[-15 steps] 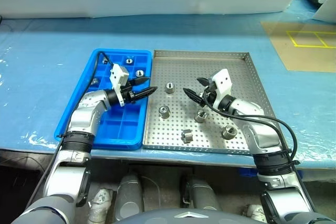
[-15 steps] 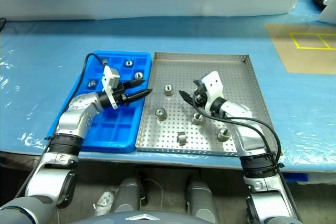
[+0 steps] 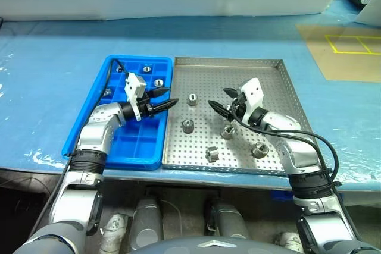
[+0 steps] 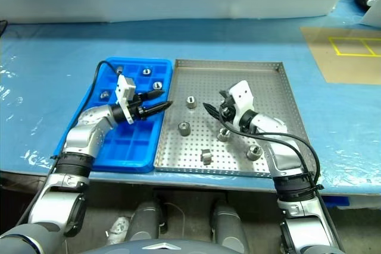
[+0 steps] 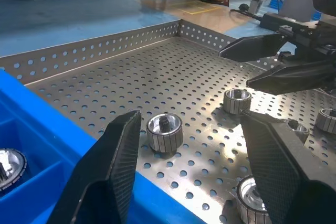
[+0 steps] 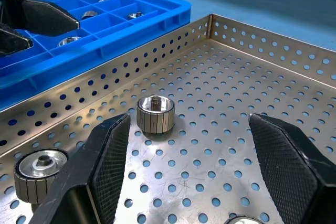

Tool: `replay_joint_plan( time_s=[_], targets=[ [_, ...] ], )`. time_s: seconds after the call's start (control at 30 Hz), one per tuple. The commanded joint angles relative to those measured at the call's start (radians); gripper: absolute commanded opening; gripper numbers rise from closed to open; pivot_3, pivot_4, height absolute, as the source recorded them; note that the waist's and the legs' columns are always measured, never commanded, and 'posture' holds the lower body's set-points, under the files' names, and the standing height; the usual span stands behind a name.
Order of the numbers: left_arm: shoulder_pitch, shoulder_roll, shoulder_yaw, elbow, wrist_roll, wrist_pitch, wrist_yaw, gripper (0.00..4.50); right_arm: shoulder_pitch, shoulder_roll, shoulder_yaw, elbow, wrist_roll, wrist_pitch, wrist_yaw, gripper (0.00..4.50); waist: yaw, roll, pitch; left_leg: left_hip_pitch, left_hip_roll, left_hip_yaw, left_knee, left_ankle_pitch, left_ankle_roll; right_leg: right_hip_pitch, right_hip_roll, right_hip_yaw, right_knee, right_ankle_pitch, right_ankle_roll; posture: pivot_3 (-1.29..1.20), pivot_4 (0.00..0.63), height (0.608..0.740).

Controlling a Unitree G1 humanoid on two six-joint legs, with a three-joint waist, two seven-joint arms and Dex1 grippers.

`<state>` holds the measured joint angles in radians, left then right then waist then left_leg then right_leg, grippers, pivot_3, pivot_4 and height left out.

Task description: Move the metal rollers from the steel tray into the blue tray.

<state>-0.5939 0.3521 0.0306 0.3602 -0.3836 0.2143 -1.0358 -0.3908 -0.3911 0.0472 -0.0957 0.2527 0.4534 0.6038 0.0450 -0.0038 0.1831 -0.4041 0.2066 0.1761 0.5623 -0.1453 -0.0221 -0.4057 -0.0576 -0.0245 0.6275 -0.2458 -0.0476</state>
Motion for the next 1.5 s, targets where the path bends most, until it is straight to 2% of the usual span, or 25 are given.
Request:
replay_joint_plan(
  time_s=[0.03,0.1,0.27,0.33,0.43,0.53,0.73,1.1,1.37,1.5],
  targets=[
    [-0.136,-0.03,-0.009,0.05,0.014,-0.049,0.007,3.15,-0.068,-0.025,-0.039,-0.059,0.032,0.0,0.021,3.67,0.002,0.0,0.0,0.0,0.0,0.0,0.0,0.0,0.0,0.0,0.0,0.0,0.0,0.0,0.0,-0.16,0.15,0.74],
    [-0.209,-0.05,-0.015,0.146,0.048,-0.095,0.019,3.15,-0.086,-0.033,-0.042,-0.055,0.032,0.0,0.024,3.67,0.006,0.0,0.0,0.0,0.0,0.0,0.001,0.0,0.0,0.001,0.0,0.0,0.001,0.001,0.001,-0.17,0.15,0.74],
    [-0.444,-0.081,-0.046,0.518,0.173,-0.264,0.062,3.15,-0.09,-0.03,-0.045,-0.066,0.032,0.006,0.008,3.67,0.001,0.0,0.0,0.001,-0.001,0.0,0.002,-0.001,0.001,0.004,0.0,0.001,-0.002,0.001,0.002,-0.19,0.15,0.74],
    [-0.535,-0.085,-0.065,0.653,0.224,-0.307,0.06,3.15,-0.086,-0.028,-0.045,-0.084,0.036,0.014,0.003,3.67,-0.004,0.0,0.0,0.001,-0.001,0.0,0.002,-0.001,0.002,0.003,0.0,0.001,-0.002,0.004,0.006,-0.21,0.15,0.74],
    [-0.624,-0.069,-0.134,0.796,0.332,-0.387,0.0,3.15,-0.08,-0.029,-0.047,-0.107,0.039,0.025,-0.006,3.67,-0.004,0.0,0.0,0.0,-0.002,-0.001,0.001,-0.001,0.003,0.003,0.0,0.0,-0.003,0.005,0.007,-0.23,0.15,0.74],
    [-0.694,-0.062,-0.186,0.893,0.418,-0.388,-0.043,3.15,-0.061,-0.028,-0.051,-0.128,0.034,0.031,-0.025,3.67,-0.003,0.0,0.0,0.0,-0.002,-0.001,0.0,-0.002,0.004,0.003,0.0,0.0,-0.004,0.005,0.008,-0.25,0.15,0.74],
    [-0.715,-0.082,-0.175,0.954,0.456,-0.352,-0.129,3.15,0.004,-0.018,-0.055,-0.197,0.032,0.051,-0.077,3.67,-0.004,0.0,0.0,0.0,-0.002,0.0,0.001,-0.002,0.004,0.003,-0.001,0.0,-0.004,0.005,0.007,-0.32,0.15,0.74],
    [-0.653,-0.167,-0.161,0.984,0.504,-0.291,0.062,3.15,0.076,-0.03,-0.06,-0.263,0.018,0.075,-0.136,3.67,-0.008,0.0,0.0,0.0,-0.001,0.0,0.003,-0.004,0.007,0.004,-0.001,0.001,-0.003,0.003,0.004,-0.38,0.15,0.74],
    [-0.613,-0.19,-0.127,0.991,0.505,-0.226,0.118,3.15,0.098,-0.036,-0.059,-0.279,0.015,0.081,-0.158,3.67,-0.023,0.0,0.0,0.001,-0.002,0.0,0.003,-0.004,0.007,0.005,-0.001,0.001,-0.003,0.003,0.004,-0.39,0.15,0.74],
    [-0.596,-0.186,-0.13,0.989,0.522,-0.204,0.088,3.15,0.099,-0.037,-0.061,-0.278,0.013,0.082,-0.165,3.67,-0.034,0.0,0.0,0.003,-0.001,0.0,0.003,-0.004,0.007,0.006,-0.001,0.001,-0.004,0.002,0.004,-0.39,0.15,0.74]
  ],
)
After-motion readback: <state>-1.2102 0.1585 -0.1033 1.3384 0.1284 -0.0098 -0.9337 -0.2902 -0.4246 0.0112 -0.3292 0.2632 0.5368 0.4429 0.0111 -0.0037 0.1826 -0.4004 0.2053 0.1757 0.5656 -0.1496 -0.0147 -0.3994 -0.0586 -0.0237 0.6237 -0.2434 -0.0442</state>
